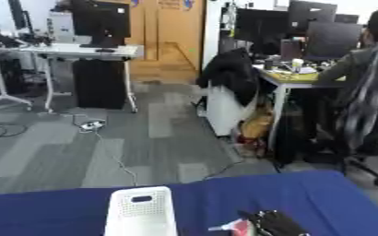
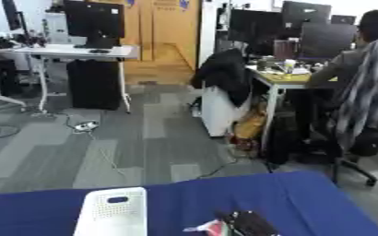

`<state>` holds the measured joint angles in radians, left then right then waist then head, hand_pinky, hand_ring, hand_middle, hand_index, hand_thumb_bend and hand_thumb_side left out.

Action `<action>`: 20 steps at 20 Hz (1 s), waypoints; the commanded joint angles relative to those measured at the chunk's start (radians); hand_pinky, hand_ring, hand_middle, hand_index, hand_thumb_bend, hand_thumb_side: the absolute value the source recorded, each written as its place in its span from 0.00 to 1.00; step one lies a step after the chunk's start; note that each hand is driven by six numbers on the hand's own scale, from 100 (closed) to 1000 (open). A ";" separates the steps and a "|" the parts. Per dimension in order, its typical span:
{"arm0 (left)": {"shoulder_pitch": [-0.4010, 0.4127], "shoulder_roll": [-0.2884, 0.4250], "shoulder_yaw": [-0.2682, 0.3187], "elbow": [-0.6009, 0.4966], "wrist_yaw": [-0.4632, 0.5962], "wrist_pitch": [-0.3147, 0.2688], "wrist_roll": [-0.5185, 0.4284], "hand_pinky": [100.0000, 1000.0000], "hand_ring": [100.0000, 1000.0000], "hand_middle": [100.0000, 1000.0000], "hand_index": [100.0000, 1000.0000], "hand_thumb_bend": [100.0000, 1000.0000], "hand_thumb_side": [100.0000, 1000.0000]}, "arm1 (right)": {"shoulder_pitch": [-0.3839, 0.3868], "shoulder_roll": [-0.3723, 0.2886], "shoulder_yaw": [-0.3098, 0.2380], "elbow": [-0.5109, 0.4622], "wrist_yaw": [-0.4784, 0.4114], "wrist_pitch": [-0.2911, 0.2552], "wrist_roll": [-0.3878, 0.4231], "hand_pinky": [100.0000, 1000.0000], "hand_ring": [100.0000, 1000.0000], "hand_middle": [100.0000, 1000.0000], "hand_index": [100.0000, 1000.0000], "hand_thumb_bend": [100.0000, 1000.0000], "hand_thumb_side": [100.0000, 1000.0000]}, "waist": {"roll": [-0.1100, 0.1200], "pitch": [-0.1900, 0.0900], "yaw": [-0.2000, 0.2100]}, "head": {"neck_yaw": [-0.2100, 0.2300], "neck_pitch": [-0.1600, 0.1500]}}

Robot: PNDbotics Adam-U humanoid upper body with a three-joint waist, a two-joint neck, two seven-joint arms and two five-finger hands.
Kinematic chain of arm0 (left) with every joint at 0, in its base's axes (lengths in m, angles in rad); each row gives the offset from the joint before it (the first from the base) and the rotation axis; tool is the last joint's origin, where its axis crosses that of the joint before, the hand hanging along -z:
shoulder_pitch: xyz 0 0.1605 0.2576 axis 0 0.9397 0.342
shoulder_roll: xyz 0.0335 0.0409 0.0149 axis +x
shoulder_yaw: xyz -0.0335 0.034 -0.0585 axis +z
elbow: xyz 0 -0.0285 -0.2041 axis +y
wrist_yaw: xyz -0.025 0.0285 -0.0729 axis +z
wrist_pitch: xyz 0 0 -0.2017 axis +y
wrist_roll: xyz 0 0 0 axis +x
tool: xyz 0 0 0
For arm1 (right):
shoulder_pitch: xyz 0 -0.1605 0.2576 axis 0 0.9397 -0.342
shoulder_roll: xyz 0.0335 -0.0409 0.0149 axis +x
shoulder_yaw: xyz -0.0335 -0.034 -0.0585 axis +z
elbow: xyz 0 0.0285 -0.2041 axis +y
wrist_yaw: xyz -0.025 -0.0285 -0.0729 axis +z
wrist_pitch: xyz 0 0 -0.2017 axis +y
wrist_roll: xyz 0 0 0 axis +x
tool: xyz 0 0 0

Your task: Pick up objects on the table and place them in the box.

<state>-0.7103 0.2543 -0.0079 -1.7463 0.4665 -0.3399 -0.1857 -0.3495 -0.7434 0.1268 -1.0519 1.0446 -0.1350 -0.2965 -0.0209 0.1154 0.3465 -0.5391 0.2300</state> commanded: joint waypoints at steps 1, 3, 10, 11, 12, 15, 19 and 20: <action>-0.018 0.009 0.002 -0.017 0.007 -0.001 -0.007 0.51 0.56 0.76 0.83 0.09 0.99 | 0.004 -0.029 -0.009 -0.009 0.019 -0.011 -0.084 0.00 0.00 0.00 1.00 0.14 0.62 | 0.001 -0.012 -0.001 | -0.017 -0.010; -0.018 0.010 0.001 -0.017 0.007 -0.001 -0.008 0.51 0.56 0.76 0.83 0.09 0.99 | 0.006 -0.035 -0.009 -0.003 0.018 -0.020 -0.097 0.00 0.00 0.00 1.00 0.18 0.58 | 0.000 -0.014 0.000 | -0.018 -0.010; -0.012 0.016 -0.002 -0.013 0.008 -0.003 -0.015 0.51 0.56 0.76 0.83 0.09 0.99 | -0.003 -0.088 -0.023 -0.034 -0.069 -0.054 -0.064 0.00 0.00 0.00 1.00 0.19 0.51 | -0.004 -0.021 -0.002 | -0.018 -0.004; -0.010 0.019 -0.002 -0.012 0.008 -0.003 -0.016 0.51 0.56 0.76 0.83 0.09 0.99 | -0.009 -0.101 -0.026 -0.044 -0.091 -0.058 -0.062 0.00 0.00 0.00 1.00 0.19 0.50 | -0.005 -0.022 -0.005 | -0.016 -0.004; -0.008 0.021 -0.001 -0.011 0.007 -0.004 -0.016 0.51 0.56 0.76 0.83 0.09 0.99 | -0.012 -0.113 -0.027 -0.054 -0.113 -0.061 -0.057 0.00 0.00 0.00 1.00 0.11 0.53 | -0.005 -0.023 -0.008 | -0.014 -0.003; -0.002 0.032 0.002 -0.009 0.005 -0.007 -0.016 0.51 0.56 0.76 0.83 0.09 0.99 | -0.027 -0.157 -0.035 -0.090 -0.171 -0.067 -0.051 0.00 0.00 0.00 1.00 0.18 0.49 | -0.007 -0.028 -0.021 | -0.004 -0.004; 0.006 0.046 0.006 -0.006 0.002 -0.013 -0.012 0.51 0.56 0.76 0.83 0.09 0.99 | -0.034 -0.207 -0.041 -0.156 -0.242 -0.076 -0.044 0.00 0.00 0.00 1.00 0.18 0.48 | -0.009 -0.034 -0.038 | 0.007 -0.005; 0.007 0.048 0.007 -0.006 0.002 -0.014 -0.011 0.51 0.56 0.76 0.83 0.09 0.99 | -0.031 -0.215 -0.042 -0.175 -0.264 -0.077 -0.044 0.00 0.00 0.00 1.00 0.17 0.47 | -0.008 -0.035 -0.040 | 0.010 -0.005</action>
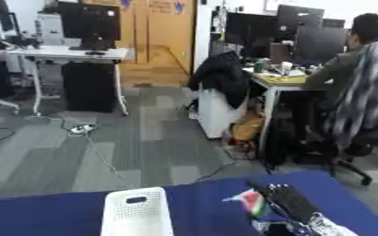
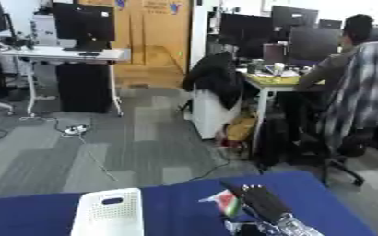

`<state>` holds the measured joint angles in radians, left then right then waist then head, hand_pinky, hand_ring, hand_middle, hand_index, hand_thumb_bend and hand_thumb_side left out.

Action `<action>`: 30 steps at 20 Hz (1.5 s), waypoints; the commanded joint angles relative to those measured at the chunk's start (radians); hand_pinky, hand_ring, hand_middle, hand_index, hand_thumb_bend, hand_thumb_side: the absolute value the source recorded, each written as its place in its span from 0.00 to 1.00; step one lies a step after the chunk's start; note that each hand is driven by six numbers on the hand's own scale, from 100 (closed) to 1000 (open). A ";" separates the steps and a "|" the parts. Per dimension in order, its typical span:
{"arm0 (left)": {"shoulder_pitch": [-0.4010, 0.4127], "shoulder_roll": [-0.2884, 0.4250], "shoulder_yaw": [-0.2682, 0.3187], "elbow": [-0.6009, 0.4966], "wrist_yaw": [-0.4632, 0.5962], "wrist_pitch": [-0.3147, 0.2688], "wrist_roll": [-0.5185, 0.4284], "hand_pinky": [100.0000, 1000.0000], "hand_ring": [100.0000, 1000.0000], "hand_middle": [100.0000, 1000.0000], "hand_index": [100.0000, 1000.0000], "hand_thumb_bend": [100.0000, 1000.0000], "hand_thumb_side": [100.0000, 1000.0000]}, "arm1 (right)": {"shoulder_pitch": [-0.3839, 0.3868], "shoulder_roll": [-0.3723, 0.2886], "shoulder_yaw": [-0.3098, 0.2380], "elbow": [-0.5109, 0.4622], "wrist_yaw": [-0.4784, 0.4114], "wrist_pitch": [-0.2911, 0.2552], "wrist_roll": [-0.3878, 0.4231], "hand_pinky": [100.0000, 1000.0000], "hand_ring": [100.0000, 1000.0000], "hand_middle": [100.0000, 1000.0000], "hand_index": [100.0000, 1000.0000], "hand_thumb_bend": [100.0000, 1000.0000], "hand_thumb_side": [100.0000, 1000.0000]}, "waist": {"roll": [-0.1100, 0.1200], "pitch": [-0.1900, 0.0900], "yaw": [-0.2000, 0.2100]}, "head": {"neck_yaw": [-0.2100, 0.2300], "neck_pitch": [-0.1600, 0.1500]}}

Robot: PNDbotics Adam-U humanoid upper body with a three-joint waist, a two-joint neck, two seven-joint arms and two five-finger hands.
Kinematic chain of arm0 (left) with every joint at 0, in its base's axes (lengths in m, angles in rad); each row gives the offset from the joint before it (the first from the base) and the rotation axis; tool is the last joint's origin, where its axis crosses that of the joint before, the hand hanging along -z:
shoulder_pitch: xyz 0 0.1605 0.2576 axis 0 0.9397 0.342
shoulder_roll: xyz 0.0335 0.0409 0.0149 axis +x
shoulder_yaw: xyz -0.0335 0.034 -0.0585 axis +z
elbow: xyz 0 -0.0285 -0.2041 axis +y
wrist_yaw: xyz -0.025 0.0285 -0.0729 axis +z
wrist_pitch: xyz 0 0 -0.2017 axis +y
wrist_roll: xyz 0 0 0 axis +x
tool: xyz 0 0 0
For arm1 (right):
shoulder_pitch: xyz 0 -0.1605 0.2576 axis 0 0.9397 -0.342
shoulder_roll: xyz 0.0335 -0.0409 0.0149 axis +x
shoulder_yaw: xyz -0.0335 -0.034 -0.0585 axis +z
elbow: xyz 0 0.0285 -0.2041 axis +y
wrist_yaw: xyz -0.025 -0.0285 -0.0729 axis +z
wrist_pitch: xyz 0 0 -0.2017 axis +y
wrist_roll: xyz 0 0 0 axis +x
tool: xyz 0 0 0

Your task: Pick up objects on the table and place them in the box.

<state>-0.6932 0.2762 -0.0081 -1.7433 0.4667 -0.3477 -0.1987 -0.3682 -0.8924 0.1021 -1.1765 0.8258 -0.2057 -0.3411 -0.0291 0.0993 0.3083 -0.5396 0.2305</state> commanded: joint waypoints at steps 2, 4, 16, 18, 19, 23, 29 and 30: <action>-0.007 0.030 0.006 -0.009 0.001 -0.009 0.003 0.51 0.56 0.76 0.83 0.09 0.99 | -0.007 -0.080 -0.015 -0.093 -0.092 -0.009 0.003 0.00 0.00 0.00 1.00 0.17 0.48 | 0.000 -0.021 -0.006 | 0.014 -0.005; -0.005 0.033 0.006 -0.009 0.001 -0.011 0.003 0.51 0.56 0.76 0.83 0.09 0.99 | -0.004 -0.089 -0.008 -0.132 -0.131 -0.010 0.011 0.00 0.00 0.00 1.00 0.17 0.48 | 0.001 -0.021 -0.008 | 0.014 -0.004; -0.015 0.018 -0.002 -0.010 0.005 -0.010 -0.004 0.51 0.56 0.75 0.83 0.09 0.99 | -0.035 -0.038 0.095 -0.355 -0.236 -0.051 0.107 0.00 0.00 0.00 1.00 0.16 0.49 | -0.002 -0.019 0.013 | -0.020 -0.001; -0.020 0.013 -0.003 -0.012 0.007 -0.006 -0.003 0.51 0.56 0.75 0.83 0.09 0.99 | -0.040 -0.029 0.109 -0.382 -0.253 -0.054 0.119 0.00 0.00 0.00 1.00 0.16 0.50 | -0.004 -0.018 0.018 | -0.027 -0.003; -0.022 0.010 -0.004 -0.014 0.008 -0.004 -0.002 0.51 0.56 0.75 0.83 0.10 0.99 | -0.041 -0.026 0.113 -0.391 -0.261 -0.054 0.123 0.00 0.00 0.00 1.00 0.16 0.50 | -0.005 -0.018 0.021 | -0.029 -0.004; -0.035 -0.005 -0.006 -0.022 0.013 0.006 0.005 0.52 0.57 0.75 0.83 0.10 0.99 | -0.056 -0.014 0.127 -0.408 -0.284 -0.060 0.138 0.00 0.00 0.00 1.00 0.16 0.50 | -0.011 -0.016 0.037 | -0.044 -0.010; -0.056 -0.029 -0.010 -0.037 0.018 0.027 0.019 0.52 0.57 0.75 0.83 0.10 0.99 | -0.082 0.002 0.133 -0.377 -0.289 -0.060 0.138 0.00 0.00 0.00 1.00 0.16 0.50 | -0.021 -0.012 0.062 | -0.069 -0.020; -0.060 -0.034 -0.010 -0.040 0.019 0.031 0.021 0.52 0.57 0.75 0.83 0.10 0.99 | -0.087 0.003 0.136 -0.376 -0.289 -0.064 0.138 0.00 0.00 0.00 1.00 0.16 0.50 | -0.023 -0.011 0.068 | -0.073 -0.022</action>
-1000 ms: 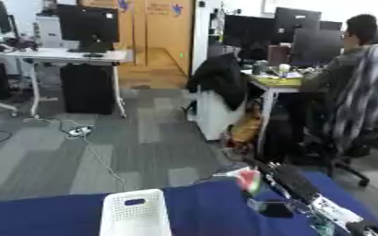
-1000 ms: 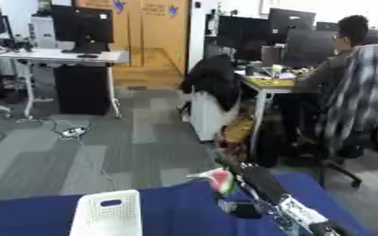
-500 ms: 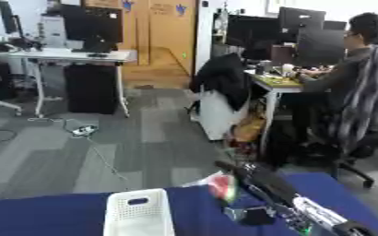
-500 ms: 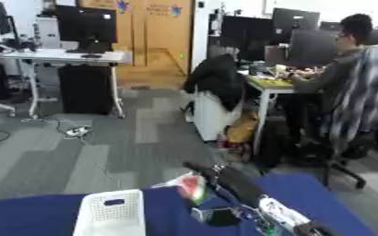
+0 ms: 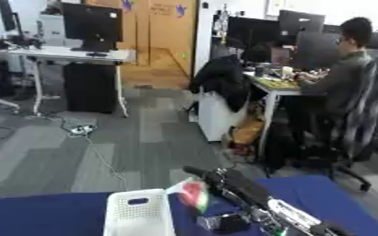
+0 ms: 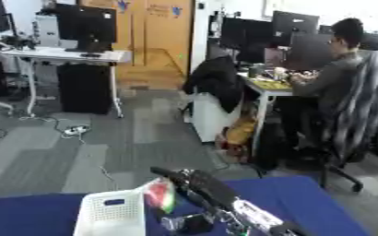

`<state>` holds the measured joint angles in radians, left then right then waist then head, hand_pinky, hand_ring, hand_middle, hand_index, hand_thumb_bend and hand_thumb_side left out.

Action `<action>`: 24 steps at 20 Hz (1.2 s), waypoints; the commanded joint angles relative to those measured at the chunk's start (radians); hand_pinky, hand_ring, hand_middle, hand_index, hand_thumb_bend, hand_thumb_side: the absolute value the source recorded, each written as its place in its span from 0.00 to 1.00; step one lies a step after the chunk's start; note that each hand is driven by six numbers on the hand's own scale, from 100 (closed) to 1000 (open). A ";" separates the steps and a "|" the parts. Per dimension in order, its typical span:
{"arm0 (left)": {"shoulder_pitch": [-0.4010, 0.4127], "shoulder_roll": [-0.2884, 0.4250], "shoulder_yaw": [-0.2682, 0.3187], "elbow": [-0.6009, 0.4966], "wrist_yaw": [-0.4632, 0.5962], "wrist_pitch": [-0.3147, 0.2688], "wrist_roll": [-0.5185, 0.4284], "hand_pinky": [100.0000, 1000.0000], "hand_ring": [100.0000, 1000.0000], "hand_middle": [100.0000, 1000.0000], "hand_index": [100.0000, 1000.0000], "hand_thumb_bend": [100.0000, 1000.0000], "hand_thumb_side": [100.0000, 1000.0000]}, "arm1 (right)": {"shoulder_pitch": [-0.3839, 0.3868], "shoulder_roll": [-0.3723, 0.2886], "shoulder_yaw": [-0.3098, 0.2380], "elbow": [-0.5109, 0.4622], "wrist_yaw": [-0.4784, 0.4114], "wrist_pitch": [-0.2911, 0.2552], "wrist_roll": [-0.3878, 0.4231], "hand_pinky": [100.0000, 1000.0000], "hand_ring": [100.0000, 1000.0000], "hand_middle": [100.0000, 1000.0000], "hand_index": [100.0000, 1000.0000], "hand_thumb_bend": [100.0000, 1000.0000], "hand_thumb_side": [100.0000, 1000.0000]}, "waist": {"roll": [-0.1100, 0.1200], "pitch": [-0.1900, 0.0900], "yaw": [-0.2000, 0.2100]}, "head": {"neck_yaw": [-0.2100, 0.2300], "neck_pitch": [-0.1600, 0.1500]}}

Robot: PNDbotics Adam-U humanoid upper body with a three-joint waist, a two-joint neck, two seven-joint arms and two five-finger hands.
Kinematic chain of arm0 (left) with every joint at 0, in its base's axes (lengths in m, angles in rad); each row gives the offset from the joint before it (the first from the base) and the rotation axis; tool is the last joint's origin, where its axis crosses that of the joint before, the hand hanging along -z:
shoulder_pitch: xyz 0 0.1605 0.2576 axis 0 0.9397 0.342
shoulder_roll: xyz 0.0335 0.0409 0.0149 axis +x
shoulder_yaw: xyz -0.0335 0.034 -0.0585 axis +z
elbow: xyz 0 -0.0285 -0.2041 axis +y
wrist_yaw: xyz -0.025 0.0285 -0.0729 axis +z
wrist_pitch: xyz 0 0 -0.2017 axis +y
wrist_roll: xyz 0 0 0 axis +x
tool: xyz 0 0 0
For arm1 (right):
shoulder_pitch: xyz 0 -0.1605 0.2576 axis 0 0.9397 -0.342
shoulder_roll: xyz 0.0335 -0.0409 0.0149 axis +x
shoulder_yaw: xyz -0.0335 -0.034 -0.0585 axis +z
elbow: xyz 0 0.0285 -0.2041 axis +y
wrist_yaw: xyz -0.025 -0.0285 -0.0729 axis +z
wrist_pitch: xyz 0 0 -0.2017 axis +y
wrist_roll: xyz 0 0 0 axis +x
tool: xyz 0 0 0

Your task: Pick up objects on the table and place them in the box.

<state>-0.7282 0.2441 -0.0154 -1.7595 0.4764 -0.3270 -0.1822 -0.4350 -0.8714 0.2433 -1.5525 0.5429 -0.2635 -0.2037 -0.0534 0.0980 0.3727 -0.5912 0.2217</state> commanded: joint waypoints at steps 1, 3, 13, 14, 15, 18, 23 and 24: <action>-0.029 -0.007 -0.003 -0.027 0.011 0.014 0.008 0.53 0.57 0.75 0.83 0.10 0.99 | -0.025 -0.016 -0.003 0.000 -0.006 -0.010 0.001 0.00 0.00 0.00 1.00 0.16 0.50 | -0.001 -0.010 0.010 | -0.025 -0.015; -0.037 -0.016 -0.004 -0.034 0.014 0.022 0.015 0.53 0.57 0.75 0.83 0.10 0.99 | -0.033 -0.012 0.001 0.000 -0.005 -0.016 0.003 0.00 0.00 0.00 1.00 0.16 0.50 | -0.005 -0.010 0.021 | -0.032 -0.018; -0.071 -0.053 -0.011 -0.076 0.016 0.063 0.061 0.54 0.58 0.75 0.83 0.10 0.99 | -0.050 0.016 0.018 0.000 0.003 -0.040 0.008 0.00 0.00 0.00 1.00 0.15 0.51 | -0.031 -0.007 0.063 | -0.066 -0.038; -0.074 -0.055 -0.011 -0.080 0.014 0.068 0.066 0.54 0.58 0.75 0.83 0.10 0.99 | -0.051 0.019 0.020 0.000 0.002 -0.042 0.008 0.00 0.00 0.00 1.00 0.15 0.51 | -0.033 -0.007 0.066 | -0.069 -0.039; -0.076 -0.057 -0.011 -0.084 0.012 0.071 0.071 0.55 0.58 0.75 0.83 0.11 0.99 | -0.052 0.022 0.022 -0.001 0.001 -0.045 0.008 0.00 0.00 0.00 1.00 0.15 0.51 | -0.034 -0.007 0.068 | -0.073 -0.040; -0.080 -0.061 -0.014 -0.094 0.009 0.077 0.082 0.55 0.58 0.75 0.83 0.11 0.99 | -0.055 0.028 0.029 -0.005 -0.004 -0.054 0.009 0.00 0.00 0.00 1.00 0.15 0.51 | -0.037 -0.007 0.072 | -0.079 -0.041; -0.082 -0.064 -0.017 -0.099 0.007 0.083 0.087 0.55 0.58 0.75 0.83 0.11 0.99 | -0.065 0.040 0.053 -0.022 -0.067 -0.097 0.029 0.00 0.00 0.00 1.00 0.14 0.52 | -0.038 -0.008 0.074 | -0.086 -0.038; -0.082 -0.064 -0.018 -0.101 0.007 0.084 0.088 0.55 0.58 0.75 0.83 0.11 0.99 | -0.069 0.043 0.062 -0.030 -0.090 -0.111 0.039 0.00 0.00 0.00 1.00 0.13 0.52 | -0.038 -0.007 0.075 | -0.088 -0.037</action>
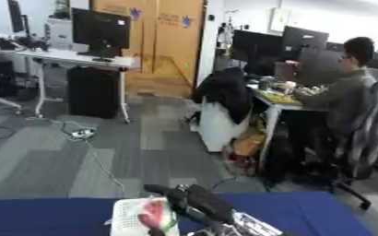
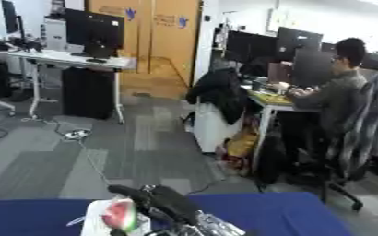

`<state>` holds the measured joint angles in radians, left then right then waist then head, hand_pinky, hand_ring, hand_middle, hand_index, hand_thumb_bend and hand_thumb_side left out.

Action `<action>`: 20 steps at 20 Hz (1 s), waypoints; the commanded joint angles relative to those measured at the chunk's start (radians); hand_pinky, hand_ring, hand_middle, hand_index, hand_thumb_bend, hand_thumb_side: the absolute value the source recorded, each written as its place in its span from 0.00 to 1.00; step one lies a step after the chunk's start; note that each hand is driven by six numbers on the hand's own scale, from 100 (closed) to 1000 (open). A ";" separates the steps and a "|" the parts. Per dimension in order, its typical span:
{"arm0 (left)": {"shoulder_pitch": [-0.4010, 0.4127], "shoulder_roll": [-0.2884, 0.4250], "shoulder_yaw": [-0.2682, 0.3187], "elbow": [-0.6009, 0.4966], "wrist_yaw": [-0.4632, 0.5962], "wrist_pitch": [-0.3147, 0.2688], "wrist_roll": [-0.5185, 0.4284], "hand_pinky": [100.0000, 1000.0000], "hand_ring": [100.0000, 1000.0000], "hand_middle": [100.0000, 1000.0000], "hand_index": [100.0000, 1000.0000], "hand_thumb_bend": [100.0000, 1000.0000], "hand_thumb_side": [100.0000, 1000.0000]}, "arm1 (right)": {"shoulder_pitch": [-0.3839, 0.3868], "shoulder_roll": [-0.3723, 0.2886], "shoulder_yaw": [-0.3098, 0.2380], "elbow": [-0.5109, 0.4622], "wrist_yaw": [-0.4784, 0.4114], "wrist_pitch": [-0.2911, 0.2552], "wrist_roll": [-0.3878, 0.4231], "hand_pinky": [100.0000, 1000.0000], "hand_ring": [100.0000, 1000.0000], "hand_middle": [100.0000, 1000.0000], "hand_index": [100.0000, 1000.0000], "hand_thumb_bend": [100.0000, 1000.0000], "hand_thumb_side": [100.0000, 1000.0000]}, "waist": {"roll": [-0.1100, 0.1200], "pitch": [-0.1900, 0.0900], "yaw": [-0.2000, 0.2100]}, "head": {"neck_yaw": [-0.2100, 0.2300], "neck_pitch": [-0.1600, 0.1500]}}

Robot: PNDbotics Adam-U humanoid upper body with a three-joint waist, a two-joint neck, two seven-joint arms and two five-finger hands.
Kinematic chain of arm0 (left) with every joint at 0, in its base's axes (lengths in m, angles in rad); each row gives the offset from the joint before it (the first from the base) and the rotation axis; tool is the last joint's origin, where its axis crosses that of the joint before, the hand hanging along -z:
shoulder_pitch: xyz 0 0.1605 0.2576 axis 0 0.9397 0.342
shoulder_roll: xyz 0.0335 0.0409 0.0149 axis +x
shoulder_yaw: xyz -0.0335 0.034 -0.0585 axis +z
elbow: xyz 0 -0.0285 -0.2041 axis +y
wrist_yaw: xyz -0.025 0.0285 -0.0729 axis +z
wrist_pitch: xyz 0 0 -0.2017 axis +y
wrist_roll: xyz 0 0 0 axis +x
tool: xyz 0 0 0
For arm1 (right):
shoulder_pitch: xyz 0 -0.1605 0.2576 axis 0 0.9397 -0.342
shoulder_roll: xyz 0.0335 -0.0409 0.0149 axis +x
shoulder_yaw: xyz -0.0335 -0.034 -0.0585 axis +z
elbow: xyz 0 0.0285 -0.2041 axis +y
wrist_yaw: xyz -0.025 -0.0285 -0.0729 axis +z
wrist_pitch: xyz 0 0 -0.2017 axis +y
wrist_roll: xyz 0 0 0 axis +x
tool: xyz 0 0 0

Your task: Pick up objects on the table and place them in the box.

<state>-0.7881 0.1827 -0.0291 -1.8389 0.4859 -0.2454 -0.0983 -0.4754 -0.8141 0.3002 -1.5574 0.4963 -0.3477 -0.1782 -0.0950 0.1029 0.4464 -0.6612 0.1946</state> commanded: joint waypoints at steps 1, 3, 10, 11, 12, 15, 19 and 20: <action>-0.023 -0.004 -0.006 -0.023 -0.002 0.002 0.004 0.55 0.58 0.75 0.83 0.10 0.99 | -0.034 -0.010 0.013 -0.034 -0.068 -0.042 0.026 0.00 0.00 0.00 1.00 0.13 0.53 | 0.004 -0.012 0.002 | -0.019 -0.008; -0.024 -0.005 -0.008 -0.025 0.000 0.002 0.004 0.55 0.59 0.75 0.83 0.10 0.99 | -0.045 -0.003 0.027 -0.050 -0.107 -0.065 0.049 0.00 0.00 0.00 1.00 0.13 0.53 | 0.003 -0.011 0.005 | -0.022 -0.006; -0.031 -0.013 -0.015 -0.030 -0.002 0.012 0.004 0.55 0.59 0.76 0.82 0.10 0.99 | -0.076 0.030 0.069 -0.087 -0.164 -0.112 0.127 0.00 0.00 0.00 1.00 0.13 0.53 | -0.004 -0.012 0.018 | -0.032 -0.007; -0.032 -0.014 -0.016 -0.030 -0.002 0.014 0.004 0.55 0.58 0.76 0.82 0.10 0.99 | -0.078 0.034 0.073 -0.090 -0.167 -0.116 0.134 0.00 0.00 0.00 1.00 0.13 0.53 | -0.005 -0.012 0.019 | -0.033 -0.008; -0.033 -0.014 -0.016 -0.030 -0.003 0.015 0.004 0.55 0.58 0.76 0.82 0.10 0.99 | -0.079 0.037 0.075 -0.092 -0.169 -0.118 0.138 0.00 0.00 0.00 1.00 0.13 0.53 | -0.005 -0.012 0.020 | -0.033 -0.009; -0.034 -0.016 -0.018 -0.029 -0.004 0.017 0.000 0.55 0.58 0.76 0.82 0.10 0.99 | -0.081 0.043 0.078 -0.093 -0.166 -0.119 0.142 0.00 0.00 0.00 1.00 0.14 0.53 | -0.007 -0.012 0.021 | -0.033 -0.010; -0.036 -0.019 -0.019 -0.026 -0.005 0.020 -0.003 0.55 0.58 0.76 0.82 0.10 0.99 | -0.083 0.045 0.072 -0.085 -0.154 -0.107 0.130 0.00 0.00 0.00 1.00 0.15 0.52 | -0.008 -0.012 0.023 | -0.032 0.006; -0.037 -0.020 -0.019 -0.024 -0.006 0.021 -0.004 0.55 0.58 0.76 0.82 0.10 0.99 | -0.084 0.046 0.070 -0.081 -0.146 -0.101 0.125 0.00 0.00 0.00 1.00 0.15 0.52 | -0.009 -0.012 0.025 | -0.033 0.014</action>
<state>-0.8014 0.1640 -0.0457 -1.8511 0.4833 -0.2283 -0.1018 -0.5349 -0.7531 0.3857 -1.6325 0.3453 -0.4540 -0.0481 -0.1084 0.1031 0.4717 -0.6791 0.2043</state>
